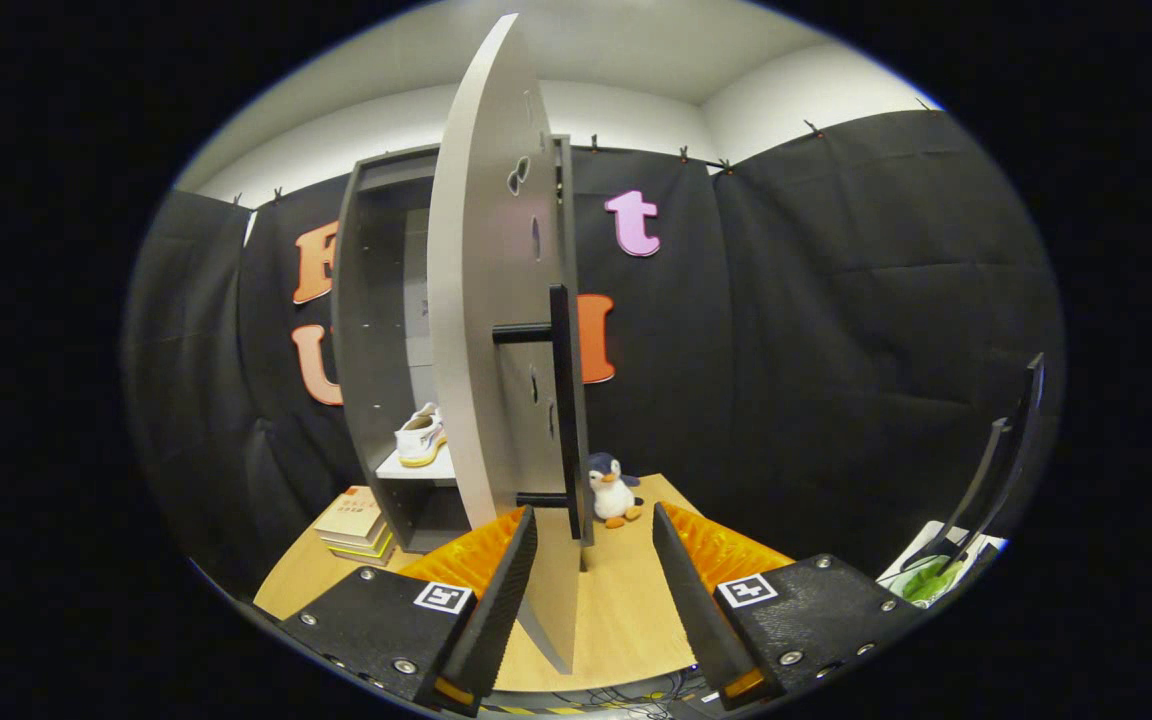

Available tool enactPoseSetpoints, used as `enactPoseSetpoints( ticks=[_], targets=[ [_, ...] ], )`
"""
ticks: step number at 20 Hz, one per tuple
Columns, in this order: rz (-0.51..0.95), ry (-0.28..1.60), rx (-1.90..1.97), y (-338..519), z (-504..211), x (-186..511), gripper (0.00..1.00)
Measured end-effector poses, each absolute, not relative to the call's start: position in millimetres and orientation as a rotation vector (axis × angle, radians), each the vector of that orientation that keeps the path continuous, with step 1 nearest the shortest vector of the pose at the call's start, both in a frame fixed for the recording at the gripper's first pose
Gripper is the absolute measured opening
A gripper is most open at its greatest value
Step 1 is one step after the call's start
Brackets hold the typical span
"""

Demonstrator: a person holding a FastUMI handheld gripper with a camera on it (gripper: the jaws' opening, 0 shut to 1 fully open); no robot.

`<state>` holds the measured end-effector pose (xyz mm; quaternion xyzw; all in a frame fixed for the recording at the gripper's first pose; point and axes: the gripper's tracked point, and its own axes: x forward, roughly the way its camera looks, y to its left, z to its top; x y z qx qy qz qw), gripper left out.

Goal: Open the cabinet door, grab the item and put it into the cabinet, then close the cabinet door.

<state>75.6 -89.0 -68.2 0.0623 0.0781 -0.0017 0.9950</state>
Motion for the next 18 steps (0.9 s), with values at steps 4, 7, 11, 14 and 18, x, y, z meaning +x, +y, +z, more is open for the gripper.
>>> enactPoseSetpoints(
  ticks=[4,7,11,14,18],
  targets=[
    [0.131,0.147,0.126,-39.5,-63.6,87.1,0.75],
    [0.217,0.133,0.141,-9.0,-59.1,100.6,0.77],
    [0.312,0.117,0.179,33.0,-47.0,134.8,0.78],
    [0.373,0.113,0.171,69.6,-46.9,159.1,0.81],
    [0.437,0.115,0.155,99.7,-45.1,190.0,0.86]
  ],
)
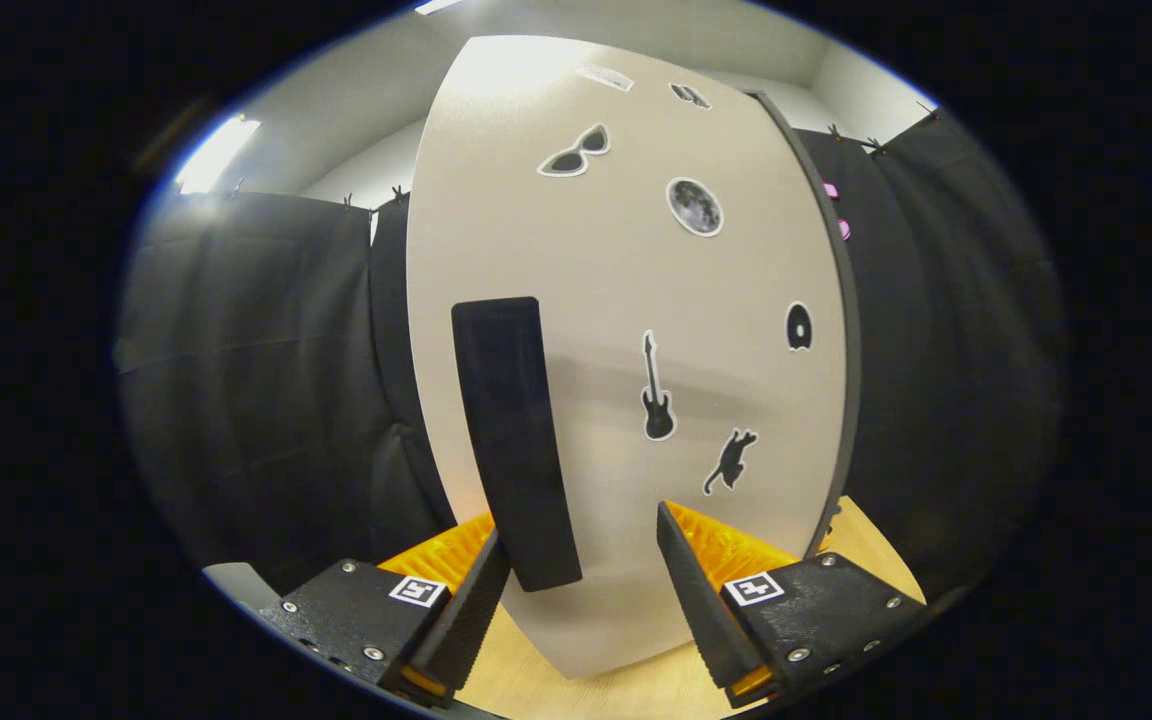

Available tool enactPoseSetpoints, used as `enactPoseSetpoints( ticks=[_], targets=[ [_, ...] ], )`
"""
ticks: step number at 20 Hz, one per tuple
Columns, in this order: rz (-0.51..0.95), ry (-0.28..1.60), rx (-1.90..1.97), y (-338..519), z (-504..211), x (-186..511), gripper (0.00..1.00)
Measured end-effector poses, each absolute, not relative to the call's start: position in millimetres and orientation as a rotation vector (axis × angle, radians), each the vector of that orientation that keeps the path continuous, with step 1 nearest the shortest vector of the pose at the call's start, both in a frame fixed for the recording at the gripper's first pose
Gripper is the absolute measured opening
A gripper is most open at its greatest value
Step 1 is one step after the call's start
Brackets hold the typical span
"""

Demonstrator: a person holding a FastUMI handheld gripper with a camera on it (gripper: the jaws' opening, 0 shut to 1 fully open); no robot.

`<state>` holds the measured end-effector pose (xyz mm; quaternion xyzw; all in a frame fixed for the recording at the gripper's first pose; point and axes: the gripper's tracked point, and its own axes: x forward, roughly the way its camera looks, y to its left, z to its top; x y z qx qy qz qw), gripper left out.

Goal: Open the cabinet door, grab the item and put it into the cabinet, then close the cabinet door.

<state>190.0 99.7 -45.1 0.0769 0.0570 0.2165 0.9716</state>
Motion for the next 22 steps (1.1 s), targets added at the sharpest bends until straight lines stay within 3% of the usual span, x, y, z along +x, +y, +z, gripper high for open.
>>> enactPoseSetpoints(
  ticks=[11,22],
  targets=[
    [0.458,0.078,0.115,138.9,-41.2,225.9,0.91],
    [0.261,0.029,0.087,144.7,-41.9,246.0,0.94]
  ],
)
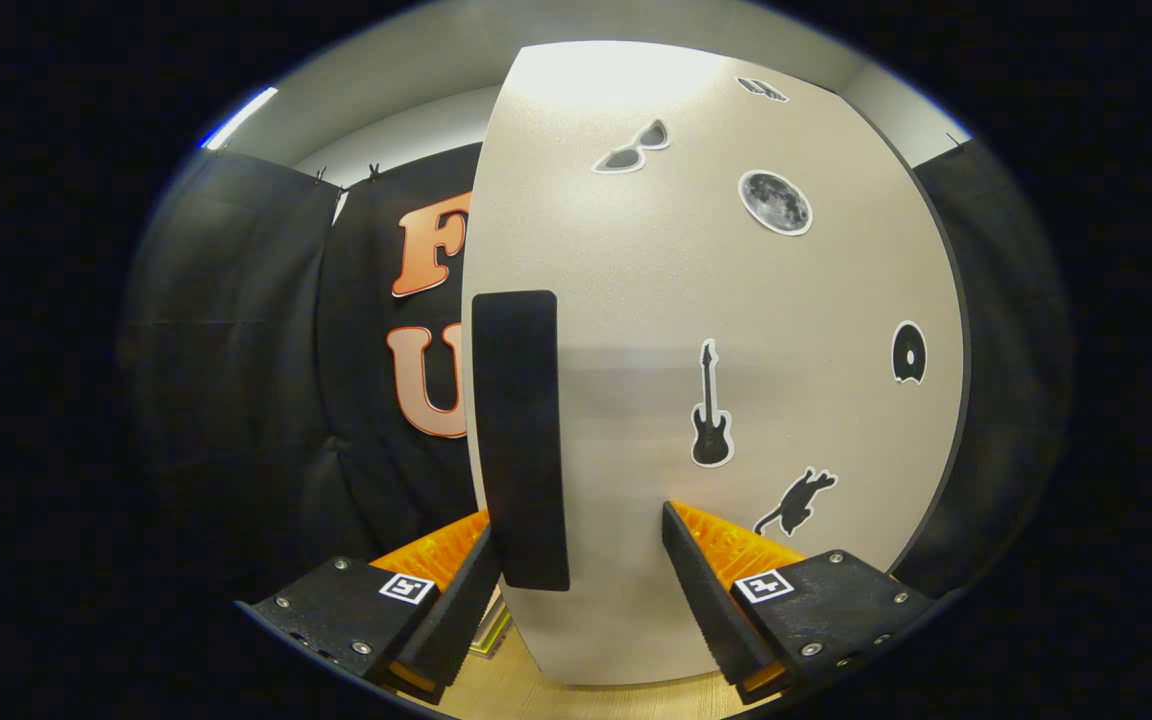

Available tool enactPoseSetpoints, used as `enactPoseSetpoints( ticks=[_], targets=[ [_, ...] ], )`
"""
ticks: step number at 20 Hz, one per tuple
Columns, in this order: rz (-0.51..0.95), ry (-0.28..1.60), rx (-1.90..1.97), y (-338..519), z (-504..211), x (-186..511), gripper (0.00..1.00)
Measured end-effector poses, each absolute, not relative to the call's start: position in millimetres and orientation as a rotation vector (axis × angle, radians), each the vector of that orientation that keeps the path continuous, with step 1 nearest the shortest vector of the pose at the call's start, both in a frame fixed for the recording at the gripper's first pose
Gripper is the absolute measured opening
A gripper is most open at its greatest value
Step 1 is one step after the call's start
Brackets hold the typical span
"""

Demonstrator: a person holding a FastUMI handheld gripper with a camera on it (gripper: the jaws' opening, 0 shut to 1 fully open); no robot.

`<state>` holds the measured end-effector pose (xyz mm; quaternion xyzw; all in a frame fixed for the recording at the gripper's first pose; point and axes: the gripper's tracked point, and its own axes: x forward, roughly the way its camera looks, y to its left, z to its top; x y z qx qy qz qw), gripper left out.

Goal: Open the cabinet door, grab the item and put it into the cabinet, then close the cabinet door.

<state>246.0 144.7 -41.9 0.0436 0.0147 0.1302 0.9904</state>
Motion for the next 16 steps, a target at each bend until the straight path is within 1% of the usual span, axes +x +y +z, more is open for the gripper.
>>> enactPoseSetpoints(
  ticks=[8,13,16],
  targets=[
    [0.194,0.02,0.073,146.9,-46.5,256.0,0.94],
    [0.185,0.028,0.073,146.5,-47.2,257.6,0.94],
    [0.188,0.033,0.071,144.8,-44.0,245.9,0.94]
  ],
)
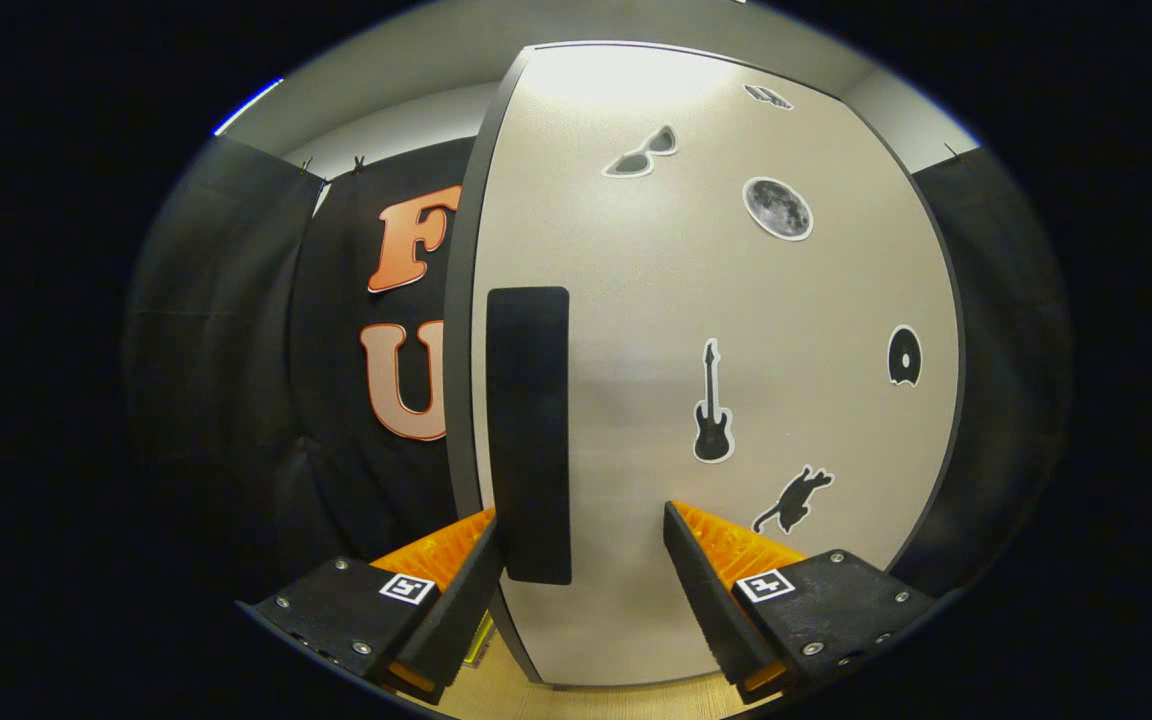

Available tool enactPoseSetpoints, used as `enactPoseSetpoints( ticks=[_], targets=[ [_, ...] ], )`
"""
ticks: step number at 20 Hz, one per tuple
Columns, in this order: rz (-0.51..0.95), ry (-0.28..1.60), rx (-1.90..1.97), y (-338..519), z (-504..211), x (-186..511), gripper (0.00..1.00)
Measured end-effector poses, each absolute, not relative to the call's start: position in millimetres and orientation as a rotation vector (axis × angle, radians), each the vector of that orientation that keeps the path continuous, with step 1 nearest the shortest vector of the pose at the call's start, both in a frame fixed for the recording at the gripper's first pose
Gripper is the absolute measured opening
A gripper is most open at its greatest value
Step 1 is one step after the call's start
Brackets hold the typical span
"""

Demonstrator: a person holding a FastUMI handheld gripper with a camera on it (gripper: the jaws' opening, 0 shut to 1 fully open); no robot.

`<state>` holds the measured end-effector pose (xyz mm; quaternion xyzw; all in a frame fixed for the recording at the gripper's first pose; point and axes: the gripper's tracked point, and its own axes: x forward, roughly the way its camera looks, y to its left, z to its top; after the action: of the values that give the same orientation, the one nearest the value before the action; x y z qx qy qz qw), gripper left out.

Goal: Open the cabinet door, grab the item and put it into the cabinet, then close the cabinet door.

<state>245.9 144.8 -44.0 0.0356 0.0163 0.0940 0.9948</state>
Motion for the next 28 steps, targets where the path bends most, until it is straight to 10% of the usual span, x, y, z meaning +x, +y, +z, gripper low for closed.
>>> enactPoseSetpoints(
  ticks=[28],
  targets=[
    [0.012,0.013,0.037,6.3,-2.3,-47.5,0.95]
  ],
)
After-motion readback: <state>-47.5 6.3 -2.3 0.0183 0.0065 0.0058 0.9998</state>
